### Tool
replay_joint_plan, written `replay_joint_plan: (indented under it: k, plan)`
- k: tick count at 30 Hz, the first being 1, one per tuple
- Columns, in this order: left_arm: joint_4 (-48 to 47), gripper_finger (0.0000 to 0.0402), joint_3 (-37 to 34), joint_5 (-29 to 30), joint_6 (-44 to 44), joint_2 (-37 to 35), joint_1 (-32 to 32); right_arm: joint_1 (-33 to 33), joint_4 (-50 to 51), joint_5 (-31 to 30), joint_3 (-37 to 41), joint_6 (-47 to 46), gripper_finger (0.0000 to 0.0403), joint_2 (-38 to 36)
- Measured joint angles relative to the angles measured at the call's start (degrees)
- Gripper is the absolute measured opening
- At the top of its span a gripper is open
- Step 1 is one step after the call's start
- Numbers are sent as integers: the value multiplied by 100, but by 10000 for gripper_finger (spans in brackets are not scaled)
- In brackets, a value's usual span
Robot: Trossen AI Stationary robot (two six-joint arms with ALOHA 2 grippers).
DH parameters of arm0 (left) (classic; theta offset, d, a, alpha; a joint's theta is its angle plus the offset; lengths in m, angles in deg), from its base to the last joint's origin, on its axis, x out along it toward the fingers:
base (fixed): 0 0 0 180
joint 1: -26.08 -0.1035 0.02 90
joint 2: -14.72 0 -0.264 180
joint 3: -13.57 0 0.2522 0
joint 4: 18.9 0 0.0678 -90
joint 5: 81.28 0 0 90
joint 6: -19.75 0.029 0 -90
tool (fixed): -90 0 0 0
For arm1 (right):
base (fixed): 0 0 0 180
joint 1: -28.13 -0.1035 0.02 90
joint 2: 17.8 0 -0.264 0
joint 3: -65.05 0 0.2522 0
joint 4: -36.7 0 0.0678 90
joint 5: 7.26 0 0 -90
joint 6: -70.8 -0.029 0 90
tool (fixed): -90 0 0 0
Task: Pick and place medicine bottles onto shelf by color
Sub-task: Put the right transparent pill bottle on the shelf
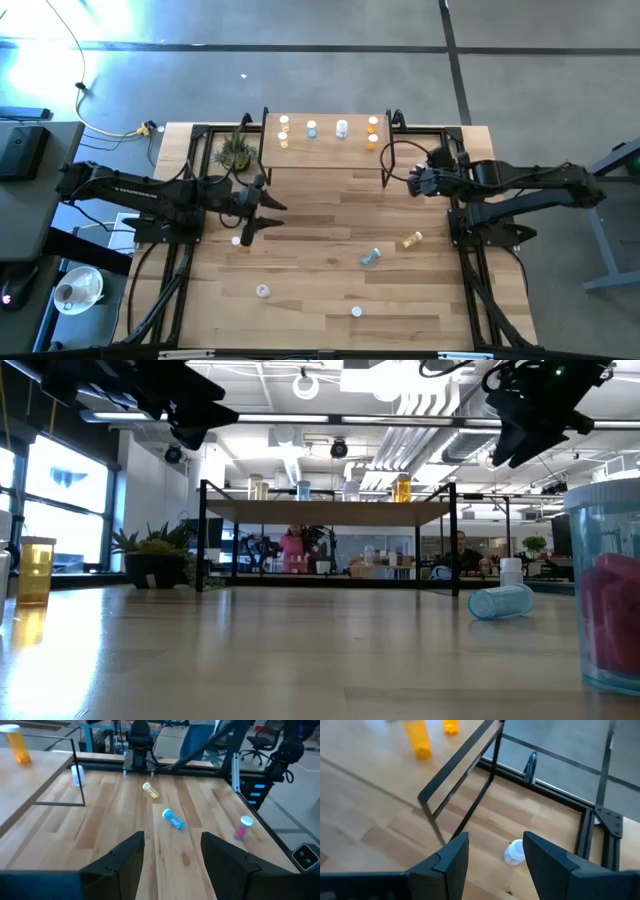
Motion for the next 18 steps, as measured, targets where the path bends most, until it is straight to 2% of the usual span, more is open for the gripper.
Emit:
replay_joint_plan:
  k: [5, 10, 18]
  plan:
    - [-39, 186, -11, -7, -57, 2, 28, 367, 2, -28, 0, -192, 195, -2]
    - [-42, 186, -11, -20, -68, 2, 26, 950, 9, 281, 0, -154, 227, 0]
    - [-48, 186, -11, -22, -70, 2, 27, 1922, 9, 1191, 0, 188, 240, 0]
